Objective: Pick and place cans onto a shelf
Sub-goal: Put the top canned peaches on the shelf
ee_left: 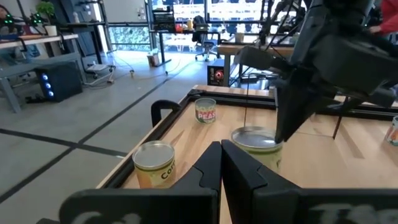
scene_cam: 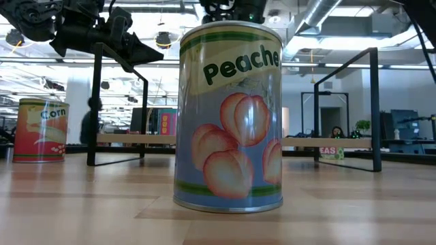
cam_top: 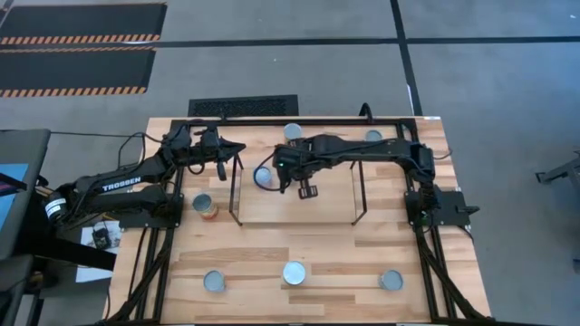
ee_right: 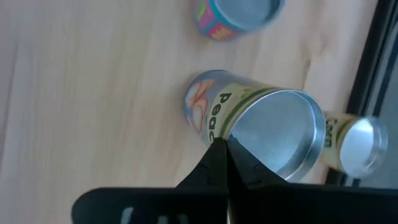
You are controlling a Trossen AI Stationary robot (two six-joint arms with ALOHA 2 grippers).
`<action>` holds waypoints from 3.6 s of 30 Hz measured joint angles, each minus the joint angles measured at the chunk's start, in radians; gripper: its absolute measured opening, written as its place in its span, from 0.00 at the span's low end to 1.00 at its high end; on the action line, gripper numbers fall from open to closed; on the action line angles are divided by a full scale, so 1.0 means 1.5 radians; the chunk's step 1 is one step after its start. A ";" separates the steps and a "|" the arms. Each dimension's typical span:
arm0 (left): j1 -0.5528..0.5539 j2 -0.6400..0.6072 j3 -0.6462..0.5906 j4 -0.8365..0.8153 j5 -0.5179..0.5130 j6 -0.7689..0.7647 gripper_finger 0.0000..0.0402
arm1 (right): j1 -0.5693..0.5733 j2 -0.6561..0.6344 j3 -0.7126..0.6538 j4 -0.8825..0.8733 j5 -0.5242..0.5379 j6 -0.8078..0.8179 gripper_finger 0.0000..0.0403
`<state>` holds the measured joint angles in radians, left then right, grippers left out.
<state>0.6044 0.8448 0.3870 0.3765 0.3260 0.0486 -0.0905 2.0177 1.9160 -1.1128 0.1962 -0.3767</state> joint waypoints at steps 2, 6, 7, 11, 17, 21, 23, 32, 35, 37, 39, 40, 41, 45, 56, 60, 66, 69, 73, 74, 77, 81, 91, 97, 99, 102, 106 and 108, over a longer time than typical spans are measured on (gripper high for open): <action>0.000 0.000 0.000 0.000 0.000 0.000 0.00 | 0.000 0.000 0.000 0.003 -0.016 -0.005 0.02; 0.000 0.000 0.000 -0.001 0.000 0.000 0.00 | 0.004 0.000 0.000 0.003 -0.028 -0.011 0.01; 0.000 0.000 0.000 -0.001 0.000 0.000 0.00 | 0.006 0.000 0.000 0.003 -0.027 -0.015 0.01; 0.000 0.000 0.000 -0.002 0.000 0.000 0.00 | 0.013 0.000 0.000 0.008 -0.029 -0.017 0.02; 0.000 0.000 0.000 -0.003 0.000 0.000 0.00 | 0.012 0.000 0.000 0.015 -0.028 -0.017 0.03; 0.000 0.000 0.000 -0.004 0.000 -0.003 0.00 | 0.012 0.000 0.000 0.014 -0.028 -0.022 0.03; 0.000 0.000 0.000 -0.004 0.000 -0.003 0.00 | 0.012 0.000 0.000 0.015 -0.028 -0.027 0.03; 0.000 0.000 0.000 -0.016 0.000 -0.004 0.00 | 0.011 0.000 0.000 0.019 -0.027 -0.035 0.03; 0.000 0.000 0.000 -0.016 0.000 -0.005 0.00 | 0.011 0.000 0.000 0.019 -0.025 -0.036 0.03; 0.000 0.000 0.000 -0.016 0.000 -0.005 0.00 | 0.011 0.000 0.000 0.016 -0.025 -0.036 0.03; 0.000 0.000 0.000 -0.016 0.000 -0.005 0.00 | 0.011 0.000 0.000 0.014 -0.025 -0.036 0.03; 0.000 0.000 0.000 -0.016 0.000 -0.005 0.00 | 0.011 0.000 0.000 0.014 -0.025 -0.035 0.03; 0.000 0.000 0.000 -0.016 0.000 -0.005 0.00 | 0.011 0.000 0.000 0.013 -0.025 -0.034 0.03; 0.000 0.000 0.000 -0.015 0.000 -0.007 0.00 | 0.011 0.000 0.000 0.011 -0.025 -0.034 0.03; 0.000 0.000 0.000 -0.014 0.000 -0.021 0.00 | 0.002 0.000 0.000 0.010 -0.026 -0.029 0.03; 0.000 0.000 0.000 -0.013 0.000 -0.021 0.00 | 0.002 0.000 0.000 0.010 -0.027 -0.029 0.03; 0.000 0.000 0.000 -0.013 0.000 -0.023 0.00 | 0.002 0.000 -0.001 0.010 -0.028 -0.029 0.03; 0.000 0.000 0.000 -0.013 0.000 -0.024 0.00 | 0.002 0.000 -0.001 0.012 -0.028 -0.027 0.04; 0.000 0.000 0.000 -0.013 0.000 -0.025 0.00 | 0.002 0.000 -0.001 0.013 -0.028 -0.027 0.08; 0.000 0.000 0.000 -0.013 0.000 -0.026 0.00 | 0.002 0.000 -0.001 0.014 -0.028 -0.027 0.09; 0.000 0.000 0.000 -0.013 0.000 -0.030 0.00 | 0.002 0.000 -0.001 0.015 -0.031 -0.026 0.10; 0.000 0.000 0.000 -0.013 0.000 -0.030 0.00 | 0.002 0.000 -0.001 0.022 -0.047 -0.023 0.09; 0.000 0.000 0.000 -0.013 0.000 -0.030 0.00 | 0.001 0.000 -0.029 0.043 -0.045 -0.027 0.05; 0.000 0.000 0.000 -0.013 0.000 -0.030 0.00 | 0.001 0.000 -0.029 0.053 -0.044 -0.027 0.09; 0.000 0.000 0.000 -0.013 0.000 -0.030 0.00 | 0.001 0.000 -0.029 0.052 -0.044 -0.028 0.10; 0.000 0.000 0.000 -0.013 0.000 -0.030 0.00 | 0.001 0.000 -0.029 0.053 -0.044 -0.029 0.12; 0.000 0.000 0.000 -0.013 0.000 -0.030 0.00 | 0.002 0.000 -0.029 0.064 -0.043 -0.029 0.15; 0.000 0.000 0.000 -0.013 0.000 -0.030 0.00 | 0.004 -0.003 -0.029 0.071 -0.042 -0.029 0.17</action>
<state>0.6048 0.8450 0.3870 0.3565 0.3264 0.0032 -0.0846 2.0133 1.8725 -1.0066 0.1326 -0.4194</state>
